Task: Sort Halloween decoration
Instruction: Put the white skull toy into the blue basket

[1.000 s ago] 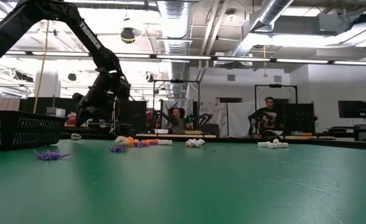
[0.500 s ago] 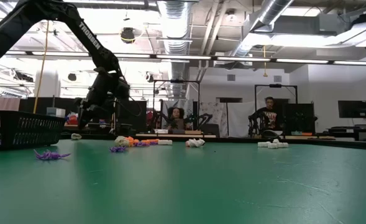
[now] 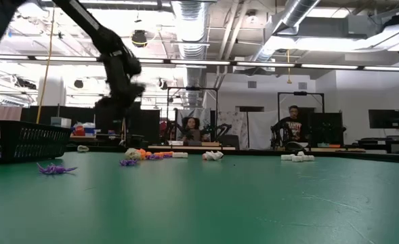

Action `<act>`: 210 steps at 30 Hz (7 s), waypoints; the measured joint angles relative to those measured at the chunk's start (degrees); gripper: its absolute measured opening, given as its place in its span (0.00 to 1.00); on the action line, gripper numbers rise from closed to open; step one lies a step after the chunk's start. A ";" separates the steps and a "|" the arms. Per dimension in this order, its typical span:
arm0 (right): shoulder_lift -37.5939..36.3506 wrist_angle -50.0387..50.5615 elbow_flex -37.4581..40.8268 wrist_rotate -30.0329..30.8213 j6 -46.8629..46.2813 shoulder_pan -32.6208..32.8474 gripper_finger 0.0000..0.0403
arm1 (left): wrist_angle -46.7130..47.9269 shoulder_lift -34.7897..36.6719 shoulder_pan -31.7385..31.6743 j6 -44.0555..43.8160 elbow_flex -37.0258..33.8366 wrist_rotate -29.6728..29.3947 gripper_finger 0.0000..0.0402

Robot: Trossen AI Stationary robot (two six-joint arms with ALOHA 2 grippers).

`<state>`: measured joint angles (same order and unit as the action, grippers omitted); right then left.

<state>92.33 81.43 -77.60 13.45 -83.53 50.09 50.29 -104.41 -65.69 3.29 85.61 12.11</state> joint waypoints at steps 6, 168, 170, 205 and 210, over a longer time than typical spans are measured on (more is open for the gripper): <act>0.00 -0.02 0.00 0.02 -0.87 0.07 0.45 | -15.19 12.76 2.31 -21.68 -10.51 -13.15 0.00; -0.02 2.71 0.00 15.27 13.73 -2.99 0.45 | -28.99 4.90 14.95 -88.35 -31.88 -23.61 0.00; -0.02 2.73 0.00 15.67 13.73 -2.99 0.45 | -28.34 6.47 17.38 -86.14 -32.00 -20.93 0.00; 8.32 -88.05 2.67 14.10 83.47 -48.02 0.45 | -23.98 71.08 60.25 -36.40 -38.63 -42.96 0.00; 16.24 -101.60 2.23 8.99 84.08 -55.29 0.45 | -25.07 78.89 63.34 -36.52 -44.65 -44.64 0.00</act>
<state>108.57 -20.18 -75.37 22.44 0.56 -5.21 25.22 -25.52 -2.35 -33.24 40.97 -32.52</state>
